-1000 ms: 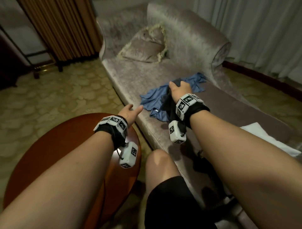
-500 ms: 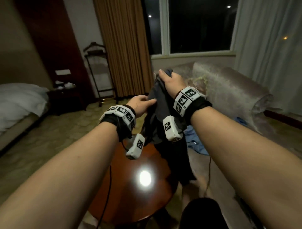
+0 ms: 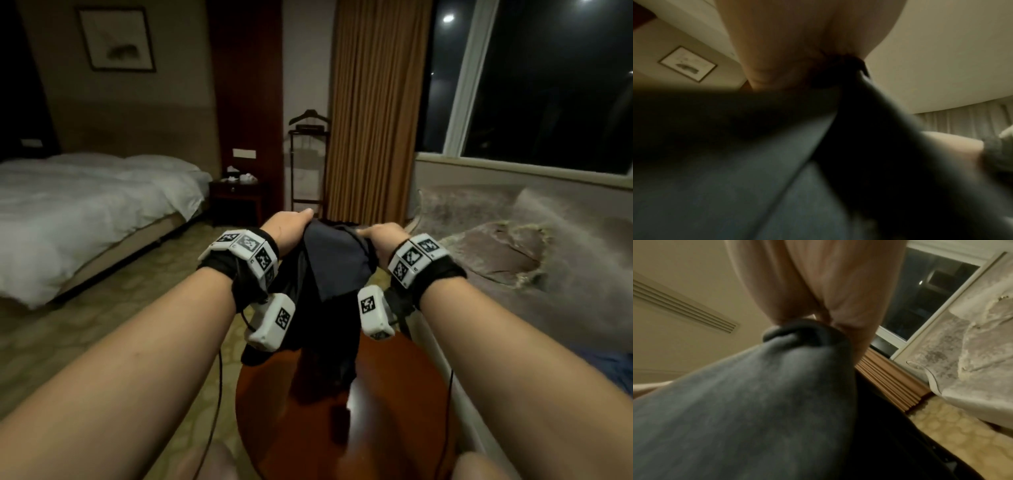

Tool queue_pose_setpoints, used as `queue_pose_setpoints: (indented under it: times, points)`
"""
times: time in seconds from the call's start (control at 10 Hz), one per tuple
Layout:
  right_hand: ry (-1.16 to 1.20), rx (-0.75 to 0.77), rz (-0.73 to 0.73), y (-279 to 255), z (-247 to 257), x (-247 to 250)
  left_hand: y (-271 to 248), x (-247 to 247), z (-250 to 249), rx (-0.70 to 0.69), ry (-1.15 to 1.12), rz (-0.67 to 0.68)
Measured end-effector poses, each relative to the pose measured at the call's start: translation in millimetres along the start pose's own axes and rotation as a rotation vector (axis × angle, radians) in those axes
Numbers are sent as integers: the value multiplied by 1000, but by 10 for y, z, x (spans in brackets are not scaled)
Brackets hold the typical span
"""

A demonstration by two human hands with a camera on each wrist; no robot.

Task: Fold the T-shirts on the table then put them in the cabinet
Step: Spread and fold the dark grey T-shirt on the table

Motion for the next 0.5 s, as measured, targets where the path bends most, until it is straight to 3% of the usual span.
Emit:
queue_pose_setpoints:
  times: [0.1,0.2,0.3,0.5]
  points:
    - [313,-3,-10,-59,-105,-223,489,-86,336,68,-108,13]
    - [287,81,130,-148,-57,-399,563,-285,467,75,-76,91]
    - [94,201,293,-268,-83,-562,610,-475,519,50,-51,150]
    - [-206,236,141,-208,-480,-388,620,-846,737,30,-72,273]
Point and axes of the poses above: each hand's wrist, its own y-axis towards the middle knuckle, its own x-axis out of the back of the hand, z = x × y, the point moved 7 cm from there along y, towards the middle knuckle, and after that the axes turned 12 degrees about x, right-handed, at the moved point
